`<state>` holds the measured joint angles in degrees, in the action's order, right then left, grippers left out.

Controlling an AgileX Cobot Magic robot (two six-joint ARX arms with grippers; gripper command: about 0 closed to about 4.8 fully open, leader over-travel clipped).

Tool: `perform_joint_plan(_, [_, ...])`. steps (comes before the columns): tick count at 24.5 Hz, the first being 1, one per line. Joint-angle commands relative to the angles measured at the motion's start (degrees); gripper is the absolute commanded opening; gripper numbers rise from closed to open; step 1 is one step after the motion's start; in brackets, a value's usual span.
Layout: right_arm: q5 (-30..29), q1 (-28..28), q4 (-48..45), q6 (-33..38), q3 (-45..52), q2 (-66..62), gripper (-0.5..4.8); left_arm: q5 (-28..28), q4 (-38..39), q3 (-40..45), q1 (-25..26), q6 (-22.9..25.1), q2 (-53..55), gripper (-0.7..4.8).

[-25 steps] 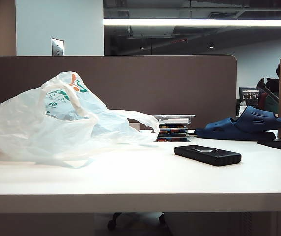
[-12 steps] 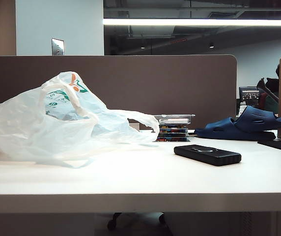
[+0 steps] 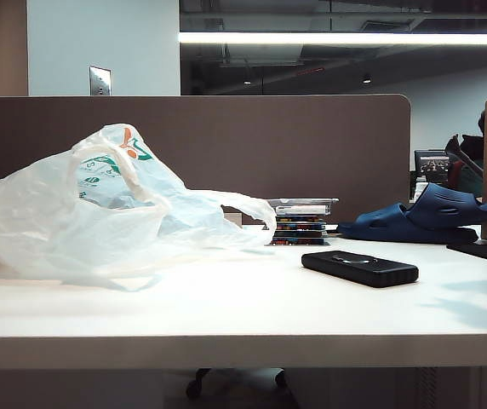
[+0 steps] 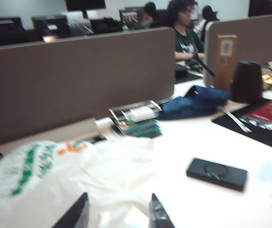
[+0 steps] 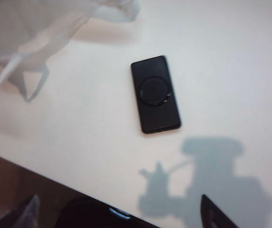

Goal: Put the power bank into the bag.

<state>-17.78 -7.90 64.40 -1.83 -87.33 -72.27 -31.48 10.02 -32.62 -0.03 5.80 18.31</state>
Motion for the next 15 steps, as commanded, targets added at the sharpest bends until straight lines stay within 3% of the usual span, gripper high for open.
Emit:
perform_joint_plan(1, [0.6, -3.3, -1.1, -0.4, -0.6, -3.6, 4.69, -0.9, 3.0, -0.3, 0.1, 0.9, 0.0, 1.57])
perform_joint_plan(4, [4.5, -6.1, -2.5, -1.4, -0.9, -8.8, 4.73, -0.9, 7.3, -0.5, 0.1, 4.2, 0.0, 1.57])
perform_joint_plan(15, [5.7, -6.6, -8.6, -2.1, -1.3, -15.9, 4.79, -0.7, 13.7, -0.9, 0.1, 6.3, 0.0, 1.56])
